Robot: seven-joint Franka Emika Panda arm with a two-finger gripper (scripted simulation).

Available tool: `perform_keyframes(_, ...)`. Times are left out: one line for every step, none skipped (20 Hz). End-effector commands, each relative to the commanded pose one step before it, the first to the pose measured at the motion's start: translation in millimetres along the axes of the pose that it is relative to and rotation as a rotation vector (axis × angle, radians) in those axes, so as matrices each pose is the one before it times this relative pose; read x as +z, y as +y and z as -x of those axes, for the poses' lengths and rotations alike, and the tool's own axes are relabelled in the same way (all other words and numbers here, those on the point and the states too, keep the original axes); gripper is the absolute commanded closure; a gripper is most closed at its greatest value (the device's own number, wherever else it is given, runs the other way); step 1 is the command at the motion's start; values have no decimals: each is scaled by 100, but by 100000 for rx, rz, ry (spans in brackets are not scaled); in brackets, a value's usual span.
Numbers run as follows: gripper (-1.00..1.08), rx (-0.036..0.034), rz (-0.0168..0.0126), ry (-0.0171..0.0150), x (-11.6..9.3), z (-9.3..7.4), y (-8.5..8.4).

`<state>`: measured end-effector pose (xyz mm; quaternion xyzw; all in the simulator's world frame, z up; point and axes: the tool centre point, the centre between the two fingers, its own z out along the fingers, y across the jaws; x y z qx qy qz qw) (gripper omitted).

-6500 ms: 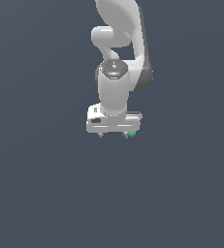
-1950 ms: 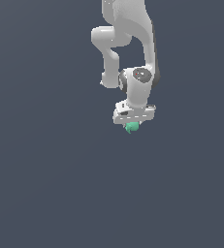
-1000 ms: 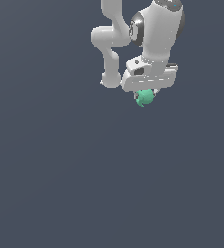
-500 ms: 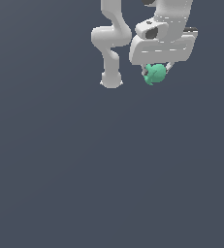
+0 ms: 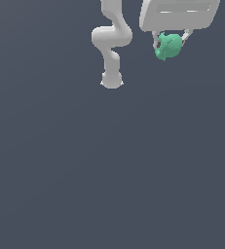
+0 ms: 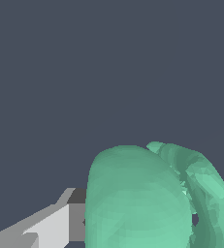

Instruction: Pick up the object and move it to a goal position.

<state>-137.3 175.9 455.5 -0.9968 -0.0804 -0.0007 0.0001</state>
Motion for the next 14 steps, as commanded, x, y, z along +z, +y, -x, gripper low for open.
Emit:
perform_keyframes(108, 93, 13, -142, -1631, -6, -281)
perform_keyframes(108, 0, 0, 0, -529, -16, -107)
perform_keyframes(108, 0, 0, 0, -476, -17, -97)
perform_keyframes(108, 0, 0, 0, -425, -18, -87)
perform_keyframes(108, 0, 0, 0, -375, -19, -77)
perform_keyframes(108, 0, 0, 0, -327, -19, -68)
perform_keyframes(108, 0, 0, 0, -282, -19, -59)
perform_keyframes(108, 0, 0, 0, -239, -19, -51)
perform_keyframes(108, 0, 0, 0, -197, -18, -42)
perform_keyframes(108, 0, 0, 0, -158, -16, -34)
perform_keyframes(108, 0, 0, 0, -120, -13, -26)
perform_keyframes(108, 0, 0, 0, -84, -10, -18)
perform_keyframes(108, 0, 0, 0, -49, -6, -11)
perform_keyframes(108, 0, 0, 0, -16, -2, -4)
